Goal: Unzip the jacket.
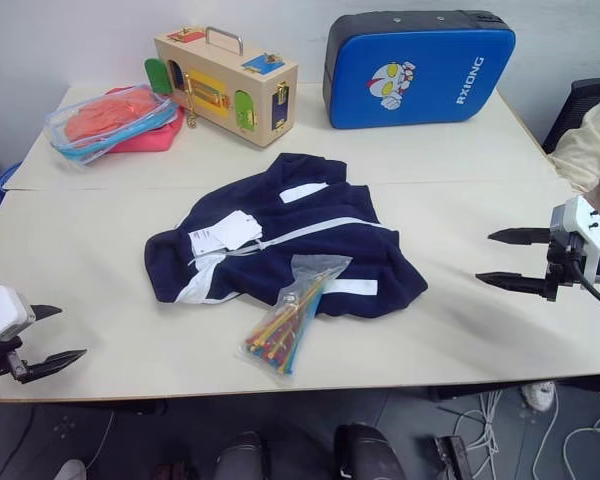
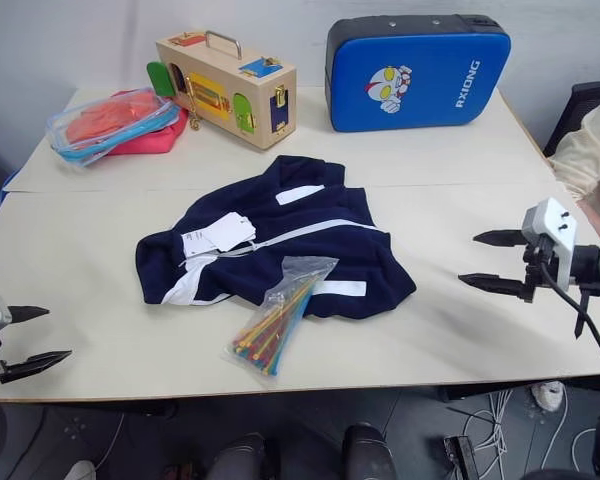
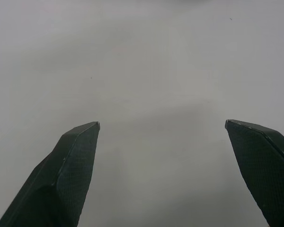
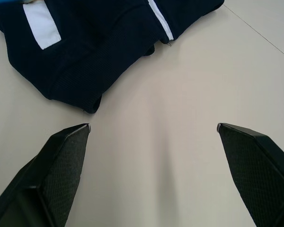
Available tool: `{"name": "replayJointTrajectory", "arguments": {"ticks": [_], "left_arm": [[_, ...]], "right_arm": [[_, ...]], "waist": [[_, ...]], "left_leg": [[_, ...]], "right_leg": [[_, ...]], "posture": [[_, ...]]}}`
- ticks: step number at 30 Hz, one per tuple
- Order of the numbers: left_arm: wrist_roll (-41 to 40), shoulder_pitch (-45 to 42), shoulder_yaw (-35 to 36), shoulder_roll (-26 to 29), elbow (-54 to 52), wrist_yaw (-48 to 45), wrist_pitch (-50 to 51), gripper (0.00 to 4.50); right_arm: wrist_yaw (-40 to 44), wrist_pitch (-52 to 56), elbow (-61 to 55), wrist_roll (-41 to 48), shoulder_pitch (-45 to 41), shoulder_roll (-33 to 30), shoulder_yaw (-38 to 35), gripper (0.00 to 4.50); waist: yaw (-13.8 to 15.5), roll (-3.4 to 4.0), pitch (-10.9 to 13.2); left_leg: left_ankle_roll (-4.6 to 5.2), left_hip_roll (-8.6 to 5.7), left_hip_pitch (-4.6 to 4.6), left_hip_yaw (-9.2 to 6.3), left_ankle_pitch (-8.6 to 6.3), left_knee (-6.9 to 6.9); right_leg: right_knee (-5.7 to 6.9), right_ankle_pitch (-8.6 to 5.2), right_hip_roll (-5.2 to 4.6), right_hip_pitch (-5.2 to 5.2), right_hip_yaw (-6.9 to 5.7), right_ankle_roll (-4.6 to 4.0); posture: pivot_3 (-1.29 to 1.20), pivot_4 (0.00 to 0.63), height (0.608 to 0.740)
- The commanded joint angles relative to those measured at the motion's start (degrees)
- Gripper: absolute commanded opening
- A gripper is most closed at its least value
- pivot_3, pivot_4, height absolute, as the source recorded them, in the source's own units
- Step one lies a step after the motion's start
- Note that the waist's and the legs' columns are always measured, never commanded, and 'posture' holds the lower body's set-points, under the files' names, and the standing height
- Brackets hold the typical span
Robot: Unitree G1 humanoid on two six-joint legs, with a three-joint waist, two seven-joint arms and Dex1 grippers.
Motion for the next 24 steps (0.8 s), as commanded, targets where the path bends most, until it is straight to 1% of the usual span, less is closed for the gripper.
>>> {"name": "replayJointTrajectory", "arguments": {"ticks": [1,6,24], "left_arm": [[-0.40,0.16,1.62,0.35,-0.49,-0.75,0.05,4.48],[-0.18,-0.51,1.64,0.03,-0.24,0.18,0.53,4.48],[-2.05,-1.35,1.96,0.29,-1.16,-1.05,5.17,4.48]], "right_arm": [[-0.08,0.12,-1.18,0.27,-0.06,-0.30,-0.96,4.50],[-0.30,0.49,-1.95,0.33,0.48,-0.39,-1.16,4.50],[-2.27,1.76,-3.20,0.90,0.78,0.19,-1.72,4.50]], "waist": [[0.00,0.00,0.00],[0.00,0.00,0.00],[0.00,0.00,0.00]], "left_leg": [[0.00,0.00,0.00,0.00,0.00,0.00],[0.00,0.00,0.00,0.02,0.00,0.00],[0.00,0.00,0.00,0.04,0.00,0.00]], "right_leg": [[0.00,0.00,0.00,0.00,0.00,0.00],[0.01,0.00,0.00,-0.01,0.01,0.00],[0.04,0.00,0.01,-0.02,0.03,0.00]], "posture": [[0.00,0.150,0.740],[0.00,0.150,0.740],[0.00,0.150,0.740]]}}
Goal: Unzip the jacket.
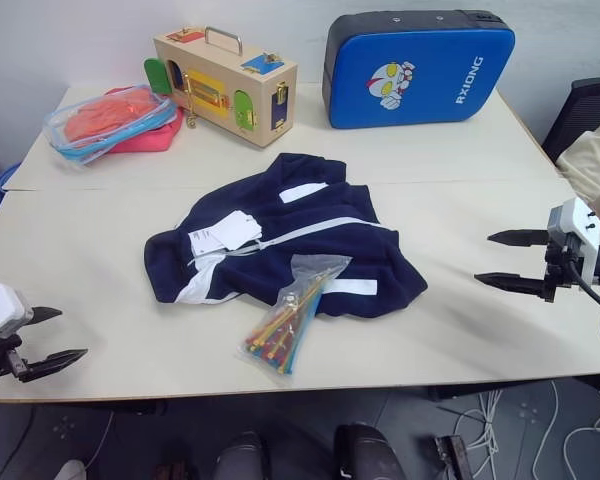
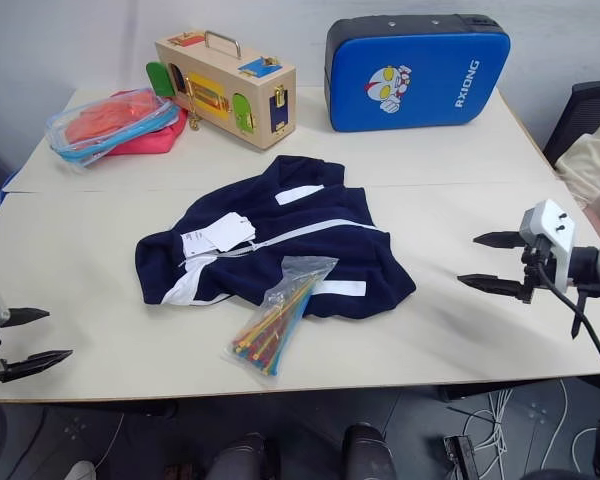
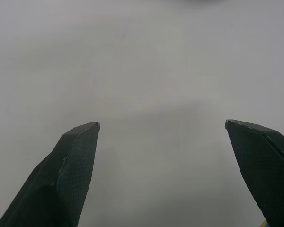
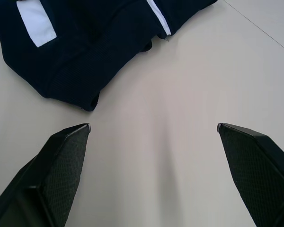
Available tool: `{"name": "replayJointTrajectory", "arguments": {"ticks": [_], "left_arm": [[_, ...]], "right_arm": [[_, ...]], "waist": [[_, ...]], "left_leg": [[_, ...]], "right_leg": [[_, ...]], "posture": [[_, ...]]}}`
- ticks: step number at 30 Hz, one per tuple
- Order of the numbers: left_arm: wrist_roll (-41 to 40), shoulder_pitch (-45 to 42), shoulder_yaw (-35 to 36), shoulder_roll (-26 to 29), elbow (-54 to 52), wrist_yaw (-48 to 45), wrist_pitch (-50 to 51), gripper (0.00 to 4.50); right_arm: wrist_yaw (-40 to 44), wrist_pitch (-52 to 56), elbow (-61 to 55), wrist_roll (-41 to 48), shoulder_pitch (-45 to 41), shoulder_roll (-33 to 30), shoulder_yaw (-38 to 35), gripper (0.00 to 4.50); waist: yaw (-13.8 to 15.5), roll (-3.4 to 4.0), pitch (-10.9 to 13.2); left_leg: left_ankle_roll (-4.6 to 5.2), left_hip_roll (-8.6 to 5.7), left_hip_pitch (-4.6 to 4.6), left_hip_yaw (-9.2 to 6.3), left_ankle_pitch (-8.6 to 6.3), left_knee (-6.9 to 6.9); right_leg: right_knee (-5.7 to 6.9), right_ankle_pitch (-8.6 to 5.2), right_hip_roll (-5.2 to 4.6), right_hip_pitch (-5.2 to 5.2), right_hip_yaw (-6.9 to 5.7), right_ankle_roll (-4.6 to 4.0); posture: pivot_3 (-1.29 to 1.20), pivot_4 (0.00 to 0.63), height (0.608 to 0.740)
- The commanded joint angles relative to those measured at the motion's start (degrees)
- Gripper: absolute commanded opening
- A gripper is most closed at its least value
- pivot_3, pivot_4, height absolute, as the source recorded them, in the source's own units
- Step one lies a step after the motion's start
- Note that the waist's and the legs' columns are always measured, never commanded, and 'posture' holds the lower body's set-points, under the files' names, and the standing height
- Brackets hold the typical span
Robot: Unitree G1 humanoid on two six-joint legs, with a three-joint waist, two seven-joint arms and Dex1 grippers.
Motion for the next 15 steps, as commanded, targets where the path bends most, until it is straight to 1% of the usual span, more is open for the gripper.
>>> {"name": "replayJointTrajectory", "arguments": {"ticks": [1,4,5,6,7,9,10,11,15], "left_arm": [[-0.70,-0.49,1.94,0.27,-1.02,-0.11,0.14,4.48],[-0.62,-0.53,1.85,0.19,-1.36,-0.11,0.07,4.48],[-0.67,-0.61,1.78,0.10,-1.59,-0.12,0.08,4.48],[-0.74,-0.72,1.72,0.01,-1.84,-0.13,0.19,4.48],[-1.04,-1.00,1.63,-0.10,-2.34,-0.15,0.57,4.48],[-1.54,-1.68,1.47,-0.23,-2.97,-0.16,1.24,4.48],[-1.86,-2.34,1.22,-0.29,-3.29,-0.09,1.73,4.48],[-2.26,-2.95,1.00,-0.37,-3.62,-0.06,2.29,4.48],[-4.98,-4.78,0.35,-0.99,-7.05,-0.24,6.45,4.48]], "right_arm": [[-0.61,-0.91,-1.81,0.75,0.07,0.24,-1.72,4.50],[-0.52,-2.63,-1.92,0.51,0.68,0.31,-1.73,4.50],[-0.54,-2.65,-1.89,0.54,0.85,0.28,-1.75,4.50],[-0.62,-2.65,-1.83,0.55,0.98,0.24,-1.76,4.50],[-0.78,-2.57,-1.71,0.55,1.09,0.17,-1.83,4.50],[-0.95,-2.54,-1.53,0.57,1.19,0.06,-1.98,4.50],[-1.23,-2.25,-1.44,0.67,1.21,-0.01,-2.22,4.50],[-1.53,-1.68,-1.39,0.84,1.15,-0.08,-2.46,4.50],[-1.70,-0.86,-1.75,1.28,1.37,-0.56,-2.89,4.50]], "waist": [[0.00,0.00,0.00],[-0.33,0.05,0.00],[-0.83,0.11,0.04],[-1.52,0.12,0.07],[-1.78,0.12,0.08],[-1.97,0.14,0.07],[-1.42,0.19,0.21],[-0.65,0.23,0.28],[1.42,0.33,0.35]], "left_leg": [[0.00,0.00,0.00,0.00,0.00,0.00],[0.00,-0.03,-0.04,-0.09,0.00,-0.05],[0.03,-0.30,-0.07,-1.04,0.17,-0.22],[0.09,-0.69,-0.06,-1.72,0.36,-0.49],[0.18,-1.27,-0.04,-2.87,0.86,-1.19],[0.34,-2.19,0.05,-4.39,1.58,-1.98],[0.33,-2.62,0.26,-4.92,1.92,-2.05],[0.34,-2.34,0.06,-4.66,1.89,-1.75],[0.37,-2.29,-0.04,-4.42,1.91,-1.53]], "right_leg": [[0.00,0.00,0.00,0.00,0.00,0.00],[-0.01,0.00,-0.03,0.08,-0.03,0.00],[-0.27,0.00,-0.32,0.57,-0.72,0.01],[-0.55,-0.01,-0.75,1.24,-1.67,0.03],[-1.08,0.01,-1.26,2.03,-2.66,0.07],[-1.51,0.02,-2.23,2.96,-4.37,0.18],[-1.58,-0.05,-2.65,3.11,-5.00,0.34],[-1.23,-0.05,-2.59,2.82,-4.72,0.35],[-1.32,0.02,-2.54,2.80,-4.60,0.50]], "posture": [[0.00,0.150,0.740],[0.00,0.150,0.740],[0.00,0.150,0.740],[0.00,0.150,0.740],[0.00,0.150,0.740],[0.00,0.150,0.740],[0.00,0.150,0.740],[0.00,0.150,0.740],[0.00,0.150,0.740]]}}
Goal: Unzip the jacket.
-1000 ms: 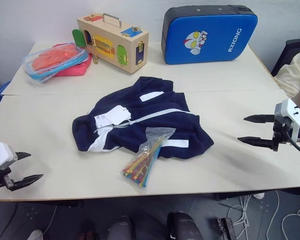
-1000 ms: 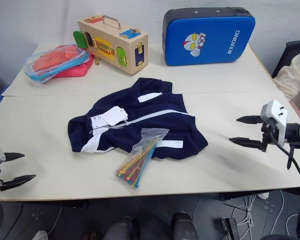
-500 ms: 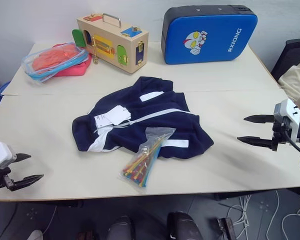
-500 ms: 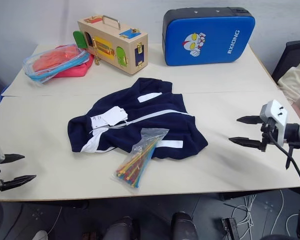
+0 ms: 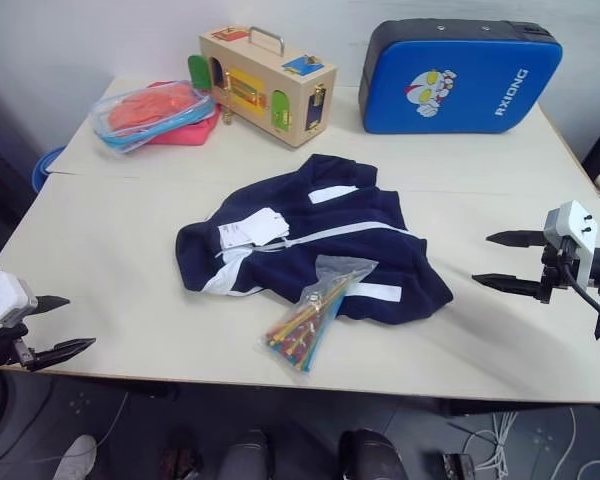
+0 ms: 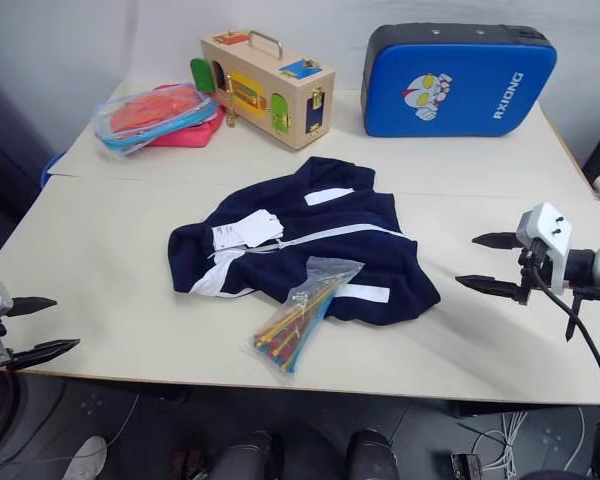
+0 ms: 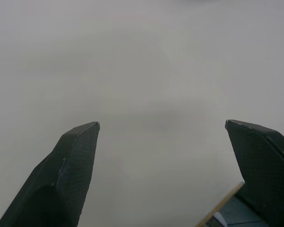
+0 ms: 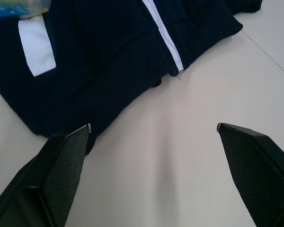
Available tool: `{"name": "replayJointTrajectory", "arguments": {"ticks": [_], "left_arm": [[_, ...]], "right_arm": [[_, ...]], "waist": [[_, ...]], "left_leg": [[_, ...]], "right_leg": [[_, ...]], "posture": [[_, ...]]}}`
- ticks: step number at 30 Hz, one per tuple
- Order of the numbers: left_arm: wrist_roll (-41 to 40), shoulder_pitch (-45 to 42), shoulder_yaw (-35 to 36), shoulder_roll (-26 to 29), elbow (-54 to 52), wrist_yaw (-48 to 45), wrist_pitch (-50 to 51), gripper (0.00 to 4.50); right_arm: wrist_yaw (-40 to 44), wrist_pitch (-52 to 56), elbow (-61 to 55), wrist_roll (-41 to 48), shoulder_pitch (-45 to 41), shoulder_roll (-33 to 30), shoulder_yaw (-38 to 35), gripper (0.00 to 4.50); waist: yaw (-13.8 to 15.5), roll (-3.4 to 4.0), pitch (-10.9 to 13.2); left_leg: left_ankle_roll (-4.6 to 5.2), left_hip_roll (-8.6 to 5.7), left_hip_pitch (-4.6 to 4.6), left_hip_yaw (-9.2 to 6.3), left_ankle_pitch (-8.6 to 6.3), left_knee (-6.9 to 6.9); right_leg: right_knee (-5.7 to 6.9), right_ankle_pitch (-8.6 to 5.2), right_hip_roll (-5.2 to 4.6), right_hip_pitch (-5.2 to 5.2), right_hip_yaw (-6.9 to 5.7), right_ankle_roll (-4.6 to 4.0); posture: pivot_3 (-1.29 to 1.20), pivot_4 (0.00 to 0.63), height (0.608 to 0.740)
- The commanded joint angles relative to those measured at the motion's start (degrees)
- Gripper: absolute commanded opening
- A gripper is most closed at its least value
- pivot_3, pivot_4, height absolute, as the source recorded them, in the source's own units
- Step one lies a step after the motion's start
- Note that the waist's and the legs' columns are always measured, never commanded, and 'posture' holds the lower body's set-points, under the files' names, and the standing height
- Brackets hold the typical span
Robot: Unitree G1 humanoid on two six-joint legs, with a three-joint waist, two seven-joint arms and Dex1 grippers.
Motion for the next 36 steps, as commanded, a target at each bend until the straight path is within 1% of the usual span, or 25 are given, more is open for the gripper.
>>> {"name": "replayJointTrajectory", "arguments": {"ticks": [1,7,8,11,13,15,18,20,23,26,28,30,31,36], "left_arm": [[-3.66,-1.65,0.34,-0.14,-5.18,-0.30,3.94,4.48],[-10.16,-5.69,-0.94,-0.97,-13.72,1.07,13.62,4.48],[-13.31,-7.19,-1.28,-1.29,-16.53,1.89,17.30,4.48],[-25.69,-13.26,-4.37,-2.57,-26.80,5.38,29.16,4.48],[-30.11,-16.91,-7.84,-3.32,-30.71,7.37,34.01,4.48],[-34.96,-21.02,-11.80,-4.72,-33.06,9.75,38.68,4.48],[-38.71,-29.30,-19.80,-9.29,-33.74,16.69,46.05,4.48],[-39.24,-34.38,-24.53,-13.00,-31.67,21.82,51.78,4.48],[-35.43,-41.32,-33.49,-18.22,-28.11,26.74,57.67,4.48],[-31.57,-46.05,-39.00,-21.97,-24.69,28.88,58.84,4.48],[-28.66,-49.22,-42.30,-25.81,-21.02,30.12,58.48,4.48],[-26.01,-51.79,-45.51,-29.63,-17.38,30.47,57.47,4.48],[-24.98,-52.53,-46.80,-30.67,-16.15,30.00,57.13,4.48],[-19.17,-54.69,-54.42,-31.87,-12.24,26.11,54.81,4.48]], "right_arm": [[-0.07,0.43,-1.33,1.28,0.37,-1.28,-2.79,4.50],[-0.56,1.50,-4.15,1.86,2.36,-1.66,-3.96,4.50],[-0.39,2.66,-6.14,2.65,3.12,-1.78,-4.46,4.50],[0.81,10.21,-16.53,8.09,6.85,-2.81,-7.06,4.50],[1.16,15.72,-25.31,12.40,10.19,-3.69,-9.19,4.50],[-0.56,19.71,-34.44,15.59,13.26,-3.76,-11.30,4.50],[-5.14,25.11,-46.41,20.88,15.50,-2.80,-13.90,4.50],[-8.02,27.73,-52.00,24.02,15.92,-2.06,-14.87,4.50],[-12.02,29.62,-58.58,26.85,16.35,-1.43,-15.62,4.50],[-14.44,31.03,-61.24,28.83,16.78,-1.48,-16.46,4.50],[-15.90,31.76,-62.68,29.55,16.65,-1.77,-16.23,4.50],[-16.34,31.14,-63.24,28.53,17.35,-2.03,-15.96,4.50],[-16.21,30.47,-63.14,27.60,17.92,-2.08,-15.85,4.50],[-14.47,24.93,-60.28,21.01,21.69,-2.15,-14.99,4.50]], "waist": [[0.52,0.00,0.00],[0.55,0.00,0.00],[0.53,0.02,0.01],[0.61,0.04,0.04],[0.68,0.07,0.06],[0.73,0.11,0.06],[0.75,0.09,0.07],[1.02,0.08,0.07],[1.46,0.06,0.08],[2.10,-0.02,0.12],[2.24,-0.10,0.17],[2.38,-0.11,0.17],[2.41,-0.13,0.18],[2.22,-0.19,0.22]], "left_leg": [[0.01,0.02,0.01,0.05,-0.01,0.03],[0.00,0.05,0.04,0.16,-0.03,0.02],[0.00,0.06,0.06,0.18,-0.03,0.01],[0.00,0.14,0.07,0.20,-0.03,0.02],[-0.03,0.18,0.08,0.19,-0.05,0.05],[-0.03,0.18,0.12,0.16,-0.06,0.03],[-0.09,0.15,0.18,0.17,-0.10,0.07],[-0.13,0.16,0.20,0.16,-0.11,0.17],[-0.15,0.17,0.19,0.16,-0.14,0.29],[-0.09,0.16,0.14,0.20,-0.26,0.39],[-0.07,0.15,0.08,0.25,-0.28,0.42],[-0.06,0.13,0.06,0.31,-0.29,0.42],[-0.06,0.11,0.03,0.35,-0.29,0.43],[-0.03,0.10,-0.02,0.40,-0.30,0.42]], "right_leg": [[-0.01,0.02,0.02,0.00,0.07,0.03],[-0.01,0.03,0.08,-0.04,0.25,0.06],[-0.01,0.03,0.09,-0.04,0.28,0.06],[0.00,0.04,0.15,-0.06,0.36,0.06],[0.00,0.05,0.19,-0.04,0.43,0.07],[-0.01,0.05,0.21,-0.06,0.54,0.07],[-0.02,0.06,0.41,-0.05,0.71,0.07],[-0.01,0.08,0.51,-0.03,0.84,0.09],[0.00,0.09,0.59,-0.03,1.02,0.11],[-0.03,0.10,0.65,-0.07,1.04,0.12],[-0.08,0.10,0.67,-0.07,1.06,0.12],[-0.11,0.10,0.67,-0.07,1.05,0.12],[-0.13,0.10,0.67,-0.04,1.02,0.12],[-0.18,0.10,0.69,-0.06,1.06,0.13]], "posture": [[0.00,0.150,0.740],[0.00,0.150,0.740],[0.00,0.150,0.740],[0.00,0.150,0.740],[0.00,0.150,0.740],[0.00,0.150,0.740],[0.00,0.150,0.740],[0.00,0.150,0.740],[0.00,0.150,0.740],[0.00,0.150,0.740],[0.00,0.150,0.740],[0.00,0.150,0.740],[0.00,0.150,0.740],[0.00,0.150,0.740]]}}
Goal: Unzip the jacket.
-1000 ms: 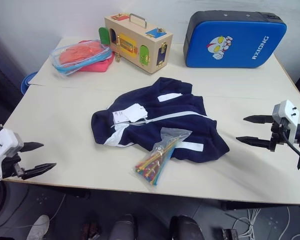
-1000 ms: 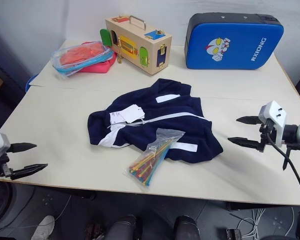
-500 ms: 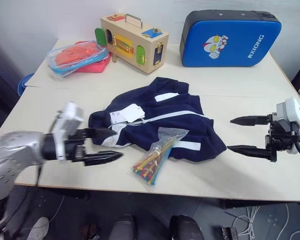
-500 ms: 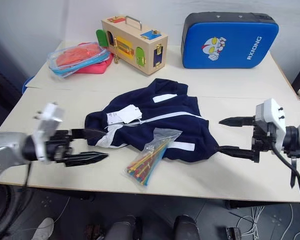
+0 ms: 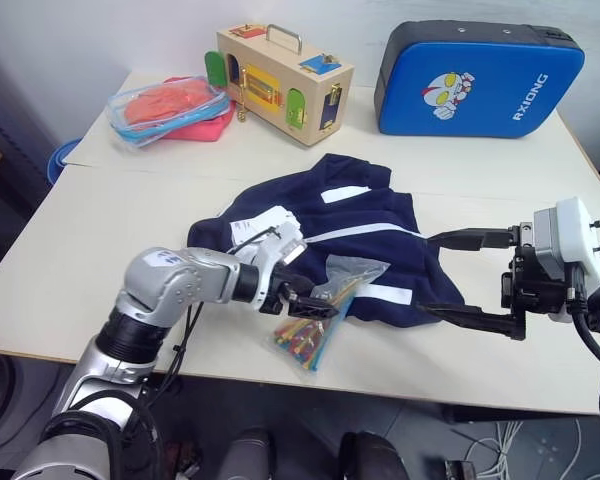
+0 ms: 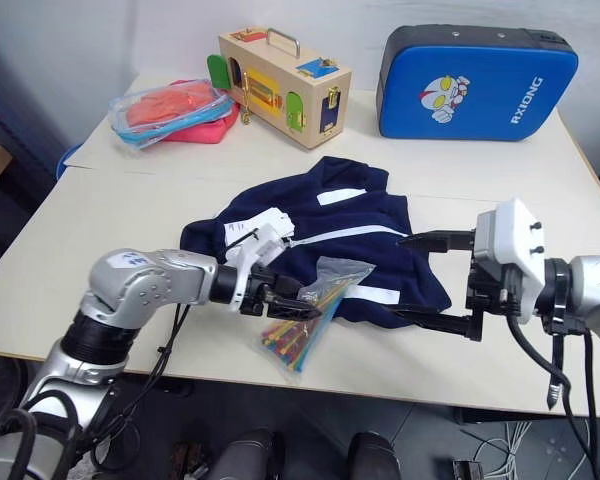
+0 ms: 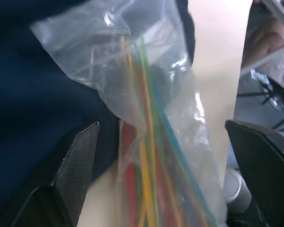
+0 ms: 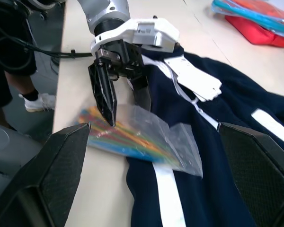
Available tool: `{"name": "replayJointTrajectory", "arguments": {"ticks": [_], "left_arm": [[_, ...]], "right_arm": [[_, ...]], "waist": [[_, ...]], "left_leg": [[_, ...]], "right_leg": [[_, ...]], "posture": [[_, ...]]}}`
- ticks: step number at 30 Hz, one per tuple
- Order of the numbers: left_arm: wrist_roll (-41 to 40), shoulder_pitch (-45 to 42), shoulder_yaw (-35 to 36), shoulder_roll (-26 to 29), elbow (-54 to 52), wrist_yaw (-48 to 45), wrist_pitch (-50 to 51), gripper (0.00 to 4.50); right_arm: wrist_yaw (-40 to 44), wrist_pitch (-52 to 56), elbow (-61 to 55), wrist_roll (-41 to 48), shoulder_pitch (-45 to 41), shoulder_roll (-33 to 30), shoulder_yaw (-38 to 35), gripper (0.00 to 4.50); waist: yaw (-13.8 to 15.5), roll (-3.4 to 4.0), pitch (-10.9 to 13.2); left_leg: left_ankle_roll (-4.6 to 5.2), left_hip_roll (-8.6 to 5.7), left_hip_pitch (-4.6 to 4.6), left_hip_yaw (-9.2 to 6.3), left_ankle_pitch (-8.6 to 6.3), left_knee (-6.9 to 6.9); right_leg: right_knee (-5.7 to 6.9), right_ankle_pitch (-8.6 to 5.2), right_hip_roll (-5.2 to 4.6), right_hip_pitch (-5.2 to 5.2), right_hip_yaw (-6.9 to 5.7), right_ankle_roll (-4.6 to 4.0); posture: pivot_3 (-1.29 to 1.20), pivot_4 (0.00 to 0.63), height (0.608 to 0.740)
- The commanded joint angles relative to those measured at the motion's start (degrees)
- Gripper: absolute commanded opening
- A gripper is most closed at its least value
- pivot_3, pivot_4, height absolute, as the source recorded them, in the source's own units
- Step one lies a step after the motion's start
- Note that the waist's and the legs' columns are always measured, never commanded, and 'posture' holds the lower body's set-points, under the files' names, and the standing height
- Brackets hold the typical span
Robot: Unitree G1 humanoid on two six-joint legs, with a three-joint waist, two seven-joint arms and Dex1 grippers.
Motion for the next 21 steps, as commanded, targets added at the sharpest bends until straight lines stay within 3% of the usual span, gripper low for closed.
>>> {"name": "replayJointTrajectory", "arguments": {"ticks": [1,2,5,18,21], "left_arm": [[3.47,-1.47,-4.14,0.04,0.95,-3.72,-2.21,4.48],[4.34,-1.69,-5.26,0.25,1.10,-4.63,-2.57,4.48],[7.64,-1.87,-7.68,0.92,1.69,-6.52,-5.12,3.93],[2.69,-0.15,-0.46,1.89,-4.26,-12.04,1.12,0.12],[1.55,0.68,4.51,2.52,-3.68,-10.36,3.87,0.03]], "right_arm": [[1.09,-4.60,1.46,-4.11,1.43,-0.70,-0.35,4.50],[1.29,-5.55,1.99,-5.04,1.85,-0.63,-0.20,4.50],[1.96,-7.92,3.22,-7.26,2.85,-0.42,0.07,4.50],[3.58,-10.47,5.61,-7.73,1.81,-0.09,1.51,4.50],[3.82,-11.15,6.53,-7.98,0.22,-0.02,2.86,4.50]], "waist": [[-0.19,0.00,0.00],[-0.21,0.00,0.00],[-0.17,0.00,0.00],[-0.23,-0.01,0.01],[-0.29,-0.01,0.01]], "left_leg": [[0.00,0.01,0.00,0.02,0.00,-0.01],[0.00,0.03,0.01,0.03,0.00,-0.01],[-0.01,0.05,0.05,0.04,0.01,0.00],[0.00,0.06,0.03,-0.01,0.00,0.03],[0.00,0.06,0.03,-0.02,0.00,0.03]], "right_leg": [[0.00,0.00,0.00,-0.02,0.01,0.00],[0.01,0.00,0.03,-0.01,0.02,0.00],[0.02,0.00,0.04,0.01,0.04,0.00],[0.02,0.00,0.04,0.02,0.02,0.00],[0.03,0.00,0.04,0.02,0.03,0.00]], "posture": [[0.00,0.150,0.740],[0.00,0.150,0.740],[0.00,0.150,0.740],[0.00,0.150,0.740],[0.00,0.150,0.740]]}}
